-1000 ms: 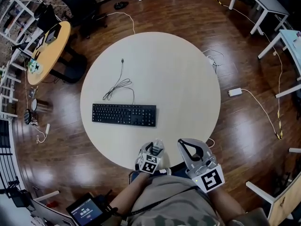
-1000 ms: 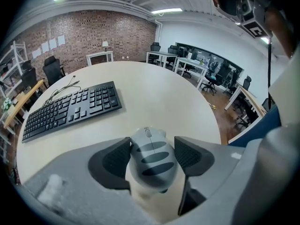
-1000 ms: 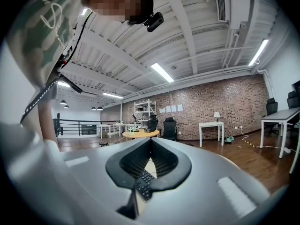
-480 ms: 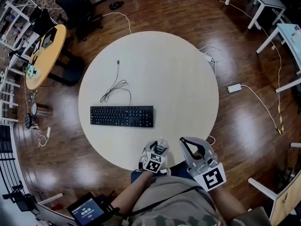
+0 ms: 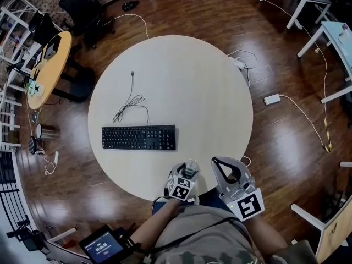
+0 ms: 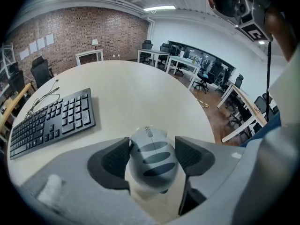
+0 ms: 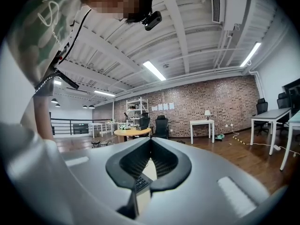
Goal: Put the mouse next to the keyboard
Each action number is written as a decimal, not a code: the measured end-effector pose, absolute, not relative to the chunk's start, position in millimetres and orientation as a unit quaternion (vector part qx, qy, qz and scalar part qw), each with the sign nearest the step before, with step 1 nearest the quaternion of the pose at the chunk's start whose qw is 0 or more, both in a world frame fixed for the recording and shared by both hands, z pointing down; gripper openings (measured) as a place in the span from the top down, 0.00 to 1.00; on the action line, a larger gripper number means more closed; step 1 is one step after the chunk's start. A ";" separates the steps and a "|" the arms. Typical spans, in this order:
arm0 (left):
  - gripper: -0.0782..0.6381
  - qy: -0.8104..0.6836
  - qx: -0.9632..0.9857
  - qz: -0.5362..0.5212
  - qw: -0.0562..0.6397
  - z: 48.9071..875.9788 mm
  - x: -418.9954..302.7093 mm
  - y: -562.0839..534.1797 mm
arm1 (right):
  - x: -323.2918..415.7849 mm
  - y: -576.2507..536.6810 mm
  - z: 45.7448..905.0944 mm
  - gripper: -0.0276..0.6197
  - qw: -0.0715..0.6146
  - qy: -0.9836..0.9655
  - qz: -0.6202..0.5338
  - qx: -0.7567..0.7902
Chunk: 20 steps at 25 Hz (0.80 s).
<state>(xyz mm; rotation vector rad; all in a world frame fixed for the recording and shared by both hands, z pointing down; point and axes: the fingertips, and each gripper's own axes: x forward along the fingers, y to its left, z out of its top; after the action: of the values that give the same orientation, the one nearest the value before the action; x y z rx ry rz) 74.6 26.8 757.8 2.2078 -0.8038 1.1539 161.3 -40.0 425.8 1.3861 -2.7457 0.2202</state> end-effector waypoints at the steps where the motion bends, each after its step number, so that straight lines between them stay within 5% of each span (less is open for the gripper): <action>1: 0.45 -0.296 0.814 0.425 0.262 758.4 76.6 25.8 | 164.1 -41.2 426.6 0.95 0.030 -0.889 0.072 0.452; 20: 0.44 -0.278 0.825 0.417 0.262 757.6 119.4 -11.8 | 217.3 -64.0 447.5 0.95 0.048 -0.862 0.082 0.498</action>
<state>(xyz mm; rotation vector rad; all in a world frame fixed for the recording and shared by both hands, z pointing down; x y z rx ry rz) 119.4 -11.8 757.6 2.2323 -0.7517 1.1297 217.3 -64.0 447.5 1.5184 -2.6283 0.2488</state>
